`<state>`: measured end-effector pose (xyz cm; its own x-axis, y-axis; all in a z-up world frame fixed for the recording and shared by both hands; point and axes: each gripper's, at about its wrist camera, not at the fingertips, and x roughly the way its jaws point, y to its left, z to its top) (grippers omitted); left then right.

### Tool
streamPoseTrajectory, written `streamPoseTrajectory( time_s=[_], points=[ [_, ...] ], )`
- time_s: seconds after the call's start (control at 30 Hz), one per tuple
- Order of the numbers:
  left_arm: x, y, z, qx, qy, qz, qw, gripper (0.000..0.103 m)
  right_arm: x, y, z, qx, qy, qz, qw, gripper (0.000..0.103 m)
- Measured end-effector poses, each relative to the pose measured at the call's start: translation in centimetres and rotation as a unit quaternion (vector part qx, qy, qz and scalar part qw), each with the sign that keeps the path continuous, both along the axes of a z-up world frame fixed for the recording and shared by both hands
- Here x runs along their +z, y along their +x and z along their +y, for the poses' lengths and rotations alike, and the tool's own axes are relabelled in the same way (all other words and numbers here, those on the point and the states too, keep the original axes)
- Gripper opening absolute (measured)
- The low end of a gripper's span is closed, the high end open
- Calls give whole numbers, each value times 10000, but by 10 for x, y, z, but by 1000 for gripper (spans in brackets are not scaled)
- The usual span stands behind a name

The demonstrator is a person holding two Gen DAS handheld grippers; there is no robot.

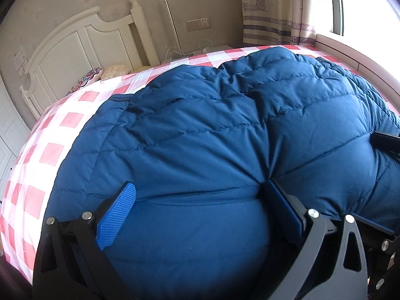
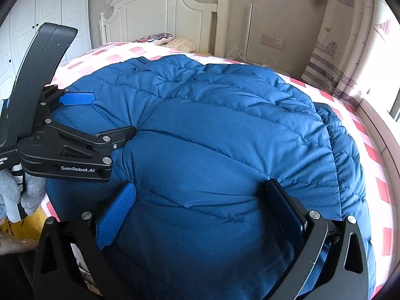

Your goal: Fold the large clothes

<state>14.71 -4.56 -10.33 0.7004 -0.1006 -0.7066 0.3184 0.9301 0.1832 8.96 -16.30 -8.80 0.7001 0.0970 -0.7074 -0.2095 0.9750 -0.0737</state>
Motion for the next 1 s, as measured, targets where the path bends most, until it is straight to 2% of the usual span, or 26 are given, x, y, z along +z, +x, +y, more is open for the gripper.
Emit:
streamPoseTrajectory(
  time_s=[0.1,0.2,0.27,0.33,0.43,0.47,0.53,0.6,0.67,0.73,0.83,0.93,1.0],
  points=[
    [1,1,1,1,-29,49,10000,101,11,-7,-2,-97,-2,65,9999,99],
    [7,-3,8,7,-149,177,9997,101,29,-31,-10,-276,20,-265,9993,99],
    [17,-16,19,144,-247,52,9996,101,35,-45,-20,-441,-89,-392,9982,99],
    [27,-30,32,276,-253,-209,9991,101,33,-52,-37,-646,-67,-333,9973,99],
    [33,-43,59,612,-127,-407,9972,101,15,-53,-67,-858,449,-62,9953,99],
    [30,-43,73,806,-160,-351,9960,101,7,-55,-76,-788,784,-116,9937,99],
    [21,-37,96,1175,-218,-142,9927,101,5,-55,-80,-751,865,-162,9933,99],
    [4,-30,111,1113,-477,225,9924,101,11,-56,-80,-831,880,-17,9926,99],
    [0,-30,111,994,-464,152,9938,101,22,-63,-87,-916,1131,-8,9894,99],
    [-1,-32,106,1006,-275,93,9945,101,35,-82,-104,-976,1724,-196,9800,99],
    [-3,-32,105,990,-261,141,9946,101,38,-114,-136,-1243,2752,-142,9532,99],
    [-5,-30,110,937,-336,193,9949,101,30,-140,-155,-1413,3311,10,9330,98],
    [-5,-25,111,939,-326,198,9949,101,20,-151,-163,-1422,3649,201,9199,94]
  ],
)
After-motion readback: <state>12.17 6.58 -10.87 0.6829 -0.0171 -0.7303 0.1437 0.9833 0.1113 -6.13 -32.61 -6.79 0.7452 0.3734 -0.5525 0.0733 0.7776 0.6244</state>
